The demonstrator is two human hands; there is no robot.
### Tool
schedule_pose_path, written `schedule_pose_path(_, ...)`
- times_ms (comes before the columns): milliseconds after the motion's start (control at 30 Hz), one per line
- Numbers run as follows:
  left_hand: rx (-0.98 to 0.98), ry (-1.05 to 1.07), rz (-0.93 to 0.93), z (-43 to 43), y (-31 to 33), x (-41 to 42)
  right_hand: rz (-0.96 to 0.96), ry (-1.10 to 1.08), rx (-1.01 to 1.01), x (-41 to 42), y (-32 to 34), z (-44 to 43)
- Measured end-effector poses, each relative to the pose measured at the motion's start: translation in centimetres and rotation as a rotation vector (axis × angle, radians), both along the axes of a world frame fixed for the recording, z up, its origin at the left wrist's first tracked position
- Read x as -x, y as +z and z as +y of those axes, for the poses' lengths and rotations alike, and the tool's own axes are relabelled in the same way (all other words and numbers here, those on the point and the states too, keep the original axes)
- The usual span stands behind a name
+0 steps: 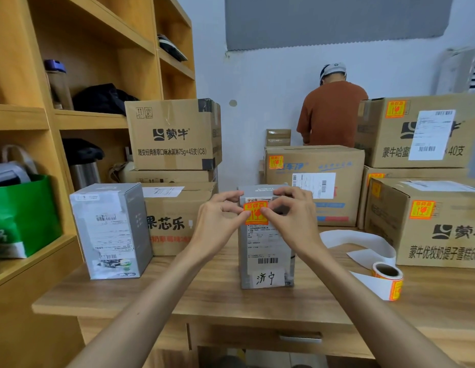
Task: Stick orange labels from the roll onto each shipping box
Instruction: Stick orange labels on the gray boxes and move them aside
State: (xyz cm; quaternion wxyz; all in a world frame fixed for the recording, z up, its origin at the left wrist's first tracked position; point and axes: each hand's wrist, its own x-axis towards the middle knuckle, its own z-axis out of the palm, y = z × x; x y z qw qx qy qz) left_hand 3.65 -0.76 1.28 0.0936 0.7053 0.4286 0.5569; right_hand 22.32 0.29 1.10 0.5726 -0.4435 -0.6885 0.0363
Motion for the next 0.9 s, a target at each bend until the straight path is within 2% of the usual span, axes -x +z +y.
schedule_pose_path(733, 0.086, -0.096, -0.123, 0.39, 0.08, 0.74, -0.024, 0.077, 0.085, -0.55, 0.05, 0.23)
schedule_pose_path(900, 0.084, -0.086, -0.088, 0.34, 0.12, 0.86, -0.026, 0.079, 0.086, -0.56, 0.25, 0.14)
